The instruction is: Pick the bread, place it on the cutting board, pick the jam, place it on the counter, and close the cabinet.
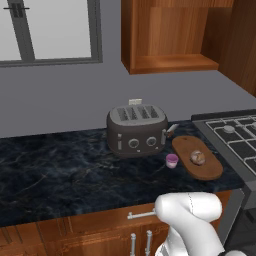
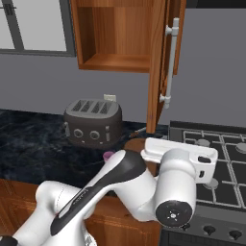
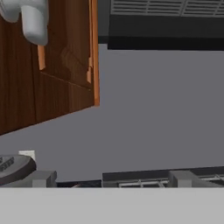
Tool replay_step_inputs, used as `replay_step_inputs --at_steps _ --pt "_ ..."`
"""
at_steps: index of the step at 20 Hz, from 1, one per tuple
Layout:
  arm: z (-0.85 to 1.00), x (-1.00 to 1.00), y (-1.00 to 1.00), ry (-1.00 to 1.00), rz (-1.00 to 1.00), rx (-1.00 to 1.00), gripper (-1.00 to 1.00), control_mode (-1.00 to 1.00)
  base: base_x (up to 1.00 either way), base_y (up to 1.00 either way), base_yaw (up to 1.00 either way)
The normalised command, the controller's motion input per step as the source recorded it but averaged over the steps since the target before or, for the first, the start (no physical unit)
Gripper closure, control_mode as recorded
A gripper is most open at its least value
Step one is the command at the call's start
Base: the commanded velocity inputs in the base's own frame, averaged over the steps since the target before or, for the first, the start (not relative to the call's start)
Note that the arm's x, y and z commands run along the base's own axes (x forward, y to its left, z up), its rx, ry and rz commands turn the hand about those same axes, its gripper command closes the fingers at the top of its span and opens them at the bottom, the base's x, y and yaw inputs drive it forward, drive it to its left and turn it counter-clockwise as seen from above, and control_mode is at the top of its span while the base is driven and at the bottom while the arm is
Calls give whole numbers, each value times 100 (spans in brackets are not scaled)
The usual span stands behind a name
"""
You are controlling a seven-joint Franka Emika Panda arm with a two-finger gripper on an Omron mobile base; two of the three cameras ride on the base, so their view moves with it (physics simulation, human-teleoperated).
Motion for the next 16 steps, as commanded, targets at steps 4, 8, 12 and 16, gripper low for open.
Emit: replay_step_inputs --at_steps 4,8,12,16 --pt "22 -20 0 -4 0 0 -100 -100 0 0 0" --pt "16 -12 0 -3 0 0 -100 -100 0 0 0" --pt "9 -3 0 -2 1 0 -100 -100 0 0 0" --pt "3 -1 0 0 1 0 -100 -100 0 0 0"
